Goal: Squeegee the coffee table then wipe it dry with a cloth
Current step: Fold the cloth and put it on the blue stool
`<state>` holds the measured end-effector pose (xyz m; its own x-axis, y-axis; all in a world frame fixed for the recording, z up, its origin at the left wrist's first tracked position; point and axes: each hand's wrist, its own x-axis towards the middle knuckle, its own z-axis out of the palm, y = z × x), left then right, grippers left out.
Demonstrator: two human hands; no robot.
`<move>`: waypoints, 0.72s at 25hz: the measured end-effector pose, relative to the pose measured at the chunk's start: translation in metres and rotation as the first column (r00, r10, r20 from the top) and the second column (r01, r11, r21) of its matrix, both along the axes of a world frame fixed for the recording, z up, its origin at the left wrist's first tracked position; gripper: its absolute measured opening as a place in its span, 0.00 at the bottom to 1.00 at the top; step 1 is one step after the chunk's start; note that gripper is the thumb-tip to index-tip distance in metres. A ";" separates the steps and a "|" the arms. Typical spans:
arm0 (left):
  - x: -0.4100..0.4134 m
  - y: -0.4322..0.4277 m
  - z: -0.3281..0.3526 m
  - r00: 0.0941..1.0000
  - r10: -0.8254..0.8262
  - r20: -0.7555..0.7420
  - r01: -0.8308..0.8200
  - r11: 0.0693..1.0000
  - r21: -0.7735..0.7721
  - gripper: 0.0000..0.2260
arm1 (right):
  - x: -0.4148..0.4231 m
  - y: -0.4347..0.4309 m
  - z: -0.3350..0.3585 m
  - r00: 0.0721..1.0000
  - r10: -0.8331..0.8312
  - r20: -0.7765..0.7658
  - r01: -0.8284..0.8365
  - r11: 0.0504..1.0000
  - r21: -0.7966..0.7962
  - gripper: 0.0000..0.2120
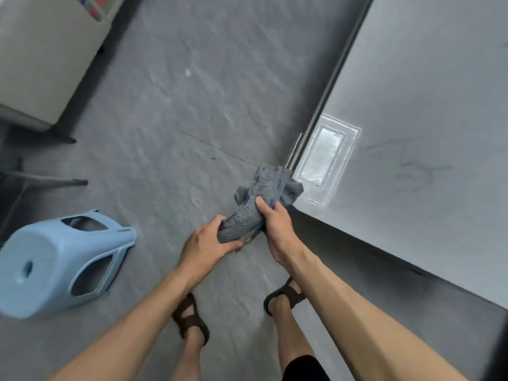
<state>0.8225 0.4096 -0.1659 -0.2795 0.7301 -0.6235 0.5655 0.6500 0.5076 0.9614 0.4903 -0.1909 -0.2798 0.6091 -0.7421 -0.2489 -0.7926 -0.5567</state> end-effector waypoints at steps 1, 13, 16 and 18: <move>-0.022 -0.015 0.007 0.997 -0.045 -0.060 0.047 0.999 0.024 0.20 | -0.014 -0.010 0.002 1.000 0.006 -0.030 -0.007 0.999 -0.033 0.12; -0.338 -0.180 0.110 0.823 -0.382 -0.419 0.464 0.879 0.109 0.08 | -0.317 -0.150 0.024 0.160 0.495 0.854 -0.984 0.014 0.177 0.34; -0.407 -0.228 0.122 0.812 -0.367 -0.454 0.444 0.893 0.072 0.10 | -0.424 -0.183 0.038 -0.029 0.495 0.869 -0.812 -0.518 0.268 0.36; -0.453 -0.266 0.126 0.841 -0.307 -0.445 0.373 0.926 0.065 0.08 | -0.488 -0.209 0.042 -0.052 0.431 0.901 -0.704 -0.655 0.273 0.28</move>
<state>0.3695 0.1439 -0.0402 -0.2072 0.8992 -0.3853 0.9168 0.3160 0.2443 0.4737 0.2815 -0.1491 -0.9397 -0.0597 -0.3368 0.1771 0.7574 -0.6285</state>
